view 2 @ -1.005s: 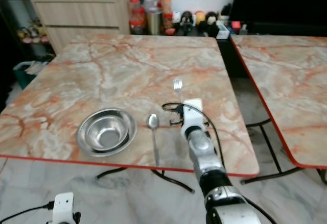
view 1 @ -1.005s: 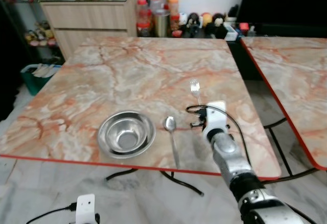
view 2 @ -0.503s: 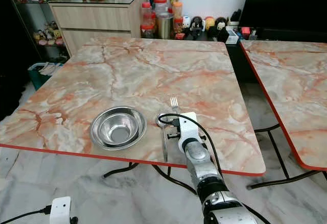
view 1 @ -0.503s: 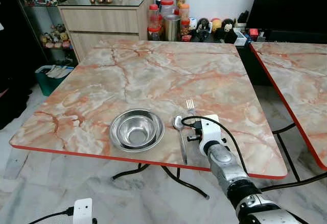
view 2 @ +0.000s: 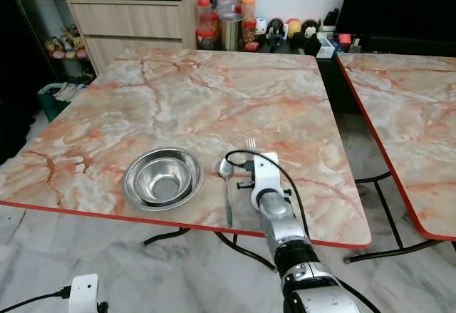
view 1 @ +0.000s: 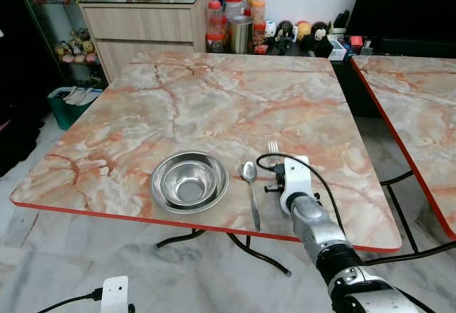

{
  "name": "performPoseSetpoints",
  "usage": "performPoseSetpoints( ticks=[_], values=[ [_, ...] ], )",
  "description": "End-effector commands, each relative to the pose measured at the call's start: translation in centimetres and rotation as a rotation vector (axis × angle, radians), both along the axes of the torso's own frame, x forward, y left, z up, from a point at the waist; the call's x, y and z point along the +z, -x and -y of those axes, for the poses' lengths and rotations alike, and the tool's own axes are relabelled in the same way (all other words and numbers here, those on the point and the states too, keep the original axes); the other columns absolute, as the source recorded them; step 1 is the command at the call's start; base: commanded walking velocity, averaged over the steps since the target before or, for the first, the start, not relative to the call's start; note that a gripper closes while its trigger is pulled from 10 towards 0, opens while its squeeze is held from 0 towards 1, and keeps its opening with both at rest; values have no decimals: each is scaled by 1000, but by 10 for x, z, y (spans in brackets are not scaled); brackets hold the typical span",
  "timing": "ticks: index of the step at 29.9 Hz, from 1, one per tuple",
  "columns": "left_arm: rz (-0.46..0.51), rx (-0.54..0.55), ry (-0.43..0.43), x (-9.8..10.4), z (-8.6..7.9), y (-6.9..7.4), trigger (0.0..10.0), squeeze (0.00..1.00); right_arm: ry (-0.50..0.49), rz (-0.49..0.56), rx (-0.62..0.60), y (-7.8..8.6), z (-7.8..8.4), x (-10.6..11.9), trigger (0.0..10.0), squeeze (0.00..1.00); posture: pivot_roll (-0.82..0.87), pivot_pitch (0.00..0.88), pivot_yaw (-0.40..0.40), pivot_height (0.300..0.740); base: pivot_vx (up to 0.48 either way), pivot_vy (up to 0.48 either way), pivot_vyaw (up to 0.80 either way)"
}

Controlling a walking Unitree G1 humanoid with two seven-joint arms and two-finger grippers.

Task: Setting the table

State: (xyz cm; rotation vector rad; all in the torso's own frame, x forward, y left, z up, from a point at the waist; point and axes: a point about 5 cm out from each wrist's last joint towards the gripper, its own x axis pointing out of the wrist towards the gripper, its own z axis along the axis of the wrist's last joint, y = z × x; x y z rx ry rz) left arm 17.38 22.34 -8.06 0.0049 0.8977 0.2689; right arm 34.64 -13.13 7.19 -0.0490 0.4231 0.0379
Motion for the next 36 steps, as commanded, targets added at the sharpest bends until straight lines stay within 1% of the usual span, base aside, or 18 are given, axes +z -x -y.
performPoseSetpoints(
  ticks=[1,3,4,8,11,14,17,20,21,23,26,30,32,35,36],
  values=[
    [-6,16,2,0,-2,1,10000,0,-15,25,-3,-3,-1,16,10000,0,52,0,-21,740,0,0,0],
    [-4,18,2,0,-2,1,10000,0,-38,46,-7,-2,-2,30,10000,0,50,0,-24,740,0,0,0],
    [-4,19,2,-1,-2,2,10000,0,-39,62,-2,-1,-4,40,10000,0,47,0,-25,740,0,0,0],
    [-4,19,2,-1,-2,2,10000,0,-36,55,-1,2,-5,44,10000,0,47,0,-25,740,0,0,0],
    [-8,16,6,-2,-2,6,10000,0,-67,73,15,11,-15,65,10000,0,34,0,-34,740,0,0,0],
    [-9,14,8,-2,-1,6,10000,0,-77,69,25,20,-19,72,10000,0,31,0,-36,740,0,0,0],
    [-9,13,9,-3,-1,6,10000,0,-74,50,44,28,-19,66,10000,0,29,0,-39,740,0,0,0],
    [-9,15,11,-3,0,6,10000,0,-58,21,53,34,-14,58,10000,0,32,0,-40,740,0,0,0],
    [-9,16,12,-3,0,7,10000,0,-40,0,61,36,-10,54,10000,0,30,0,-41,740,0,0,0],
    [-11,16,13,-3,0,7,10000,0,-28,-6,73,37,-6,49,10000,0,28,0,-41,740,0,0,0],
    [-13,18,14,-4,0,8,10000,0,1,-29,89,42,3,36,10000,0,31,0,-43,740,0,0,0],
    [-15,22,13,-4,-1,9,10000,0,3,-29,115,45,4,27,10000,0,36,0,-43,740,0,0,0],
    [-16,21,12,-4,-1,9,10000,0,-5,-41,114,46,4,22,10000,0,34,0,-42,740,0,0,0],
    [-16,21,9,-4,-1,9,10000,0,-2,-65,104,48,7,9,10000,0,43,0,-39,740,0,0,0],
    [-16,21,9,-4,-1,9,10000,0,-2,-65,104,48,7,9,10000,0,43,0,-39,740,0,0,0]
  ],
)
